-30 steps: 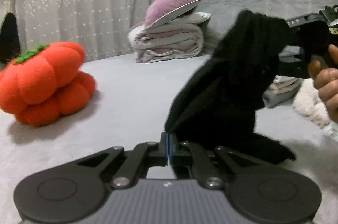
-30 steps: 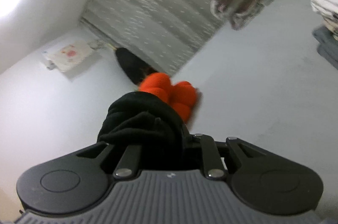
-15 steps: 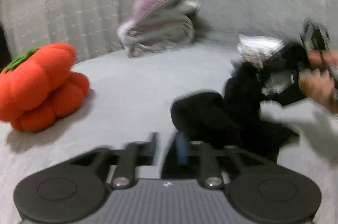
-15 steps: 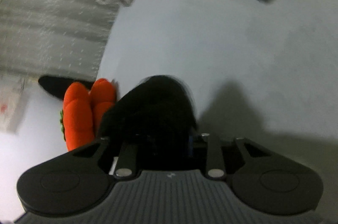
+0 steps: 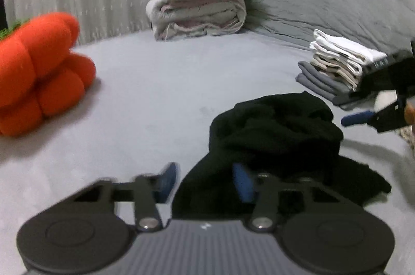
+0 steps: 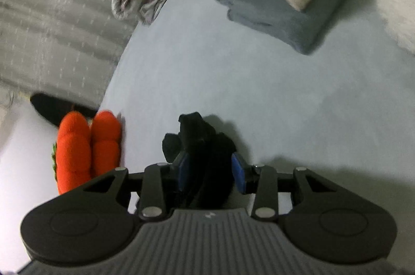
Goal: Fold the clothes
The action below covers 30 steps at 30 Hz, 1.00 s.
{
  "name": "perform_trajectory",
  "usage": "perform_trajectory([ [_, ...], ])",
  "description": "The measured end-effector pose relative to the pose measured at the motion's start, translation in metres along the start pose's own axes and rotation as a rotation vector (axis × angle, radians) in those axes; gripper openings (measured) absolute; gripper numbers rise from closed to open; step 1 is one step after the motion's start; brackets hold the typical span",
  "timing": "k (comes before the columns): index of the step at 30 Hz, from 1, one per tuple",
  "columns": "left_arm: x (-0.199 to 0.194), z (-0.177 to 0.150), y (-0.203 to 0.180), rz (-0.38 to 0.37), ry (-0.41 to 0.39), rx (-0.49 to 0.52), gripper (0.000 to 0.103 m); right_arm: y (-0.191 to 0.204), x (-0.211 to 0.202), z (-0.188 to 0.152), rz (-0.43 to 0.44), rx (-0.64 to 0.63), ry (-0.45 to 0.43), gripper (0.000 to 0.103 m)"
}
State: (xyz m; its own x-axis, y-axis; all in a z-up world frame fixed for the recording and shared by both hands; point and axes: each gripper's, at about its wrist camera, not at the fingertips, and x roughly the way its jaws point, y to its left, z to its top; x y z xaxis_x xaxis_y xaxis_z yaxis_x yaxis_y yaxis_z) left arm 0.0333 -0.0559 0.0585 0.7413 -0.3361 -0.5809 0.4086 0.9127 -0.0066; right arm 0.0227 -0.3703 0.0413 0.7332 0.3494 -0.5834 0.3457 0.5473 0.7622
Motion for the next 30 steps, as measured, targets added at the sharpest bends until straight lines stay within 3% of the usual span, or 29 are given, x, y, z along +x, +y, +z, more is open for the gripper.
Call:
perform_trajectory([
  [1,0.005,-0.002,-0.001,-0.004,0.004,-0.007,0.023,0.003,0.005,0.002,0.000,0.004,0.008,0.041],
  [2,0.010,-0.004,-0.002,-0.009,0.011,-0.012,0.007,0.003,0.008,0.004,0.000,-0.001,0.013,0.041],
  [3,0.014,-0.006,-0.004,-0.013,0.022,-0.016,0.001,0.004,0.011,0.005,0.001,-0.005,0.019,0.041],
  [6,0.011,-0.006,-0.007,0.019,0.005,-0.041,0.001,0.015,0.016,0.007,-0.013,-0.082,0.032,0.041],
  [9,-0.018,0.006,0.007,0.069,-0.095,-0.108,0.001,0.025,0.020,0.006,-0.013,-0.149,0.039,0.029],
  [11,-0.040,0.013,0.023,0.102,-0.165,-0.162,0.001,0.030,0.021,0.004,-0.011,-0.182,0.041,0.028],
  [16,-0.082,0.012,0.075,0.260,-0.260,-0.288,0.001,0.035,0.024,0.001,-0.013,-0.194,0.042,0.028],
  [22,-0.099,-0.007,0.124,0.374,-0.200,-0.400,0.001,0.046,0.035,-0.010,-0.064,-0.295,0.088,0.029],
  [24,-0.099,-0.011,0.126,0.363,-0.194,-0.396,0.001,0.048,0.039,-0.010,-0.063,-0.307,0.083,0.031],
  [27,-0.096,-0.013,0.118,0.333,-0.170,-0.349,0.001,0.052,0.047,-0.011,-0.048,-0.331,0.076,0.042],
  [30,-0.090,-0.015,0.109,0.317,-0.140,-0.304,0.001,0.058,0.057,-0.015,-0.034,-0.377,0.070,0.043],
])
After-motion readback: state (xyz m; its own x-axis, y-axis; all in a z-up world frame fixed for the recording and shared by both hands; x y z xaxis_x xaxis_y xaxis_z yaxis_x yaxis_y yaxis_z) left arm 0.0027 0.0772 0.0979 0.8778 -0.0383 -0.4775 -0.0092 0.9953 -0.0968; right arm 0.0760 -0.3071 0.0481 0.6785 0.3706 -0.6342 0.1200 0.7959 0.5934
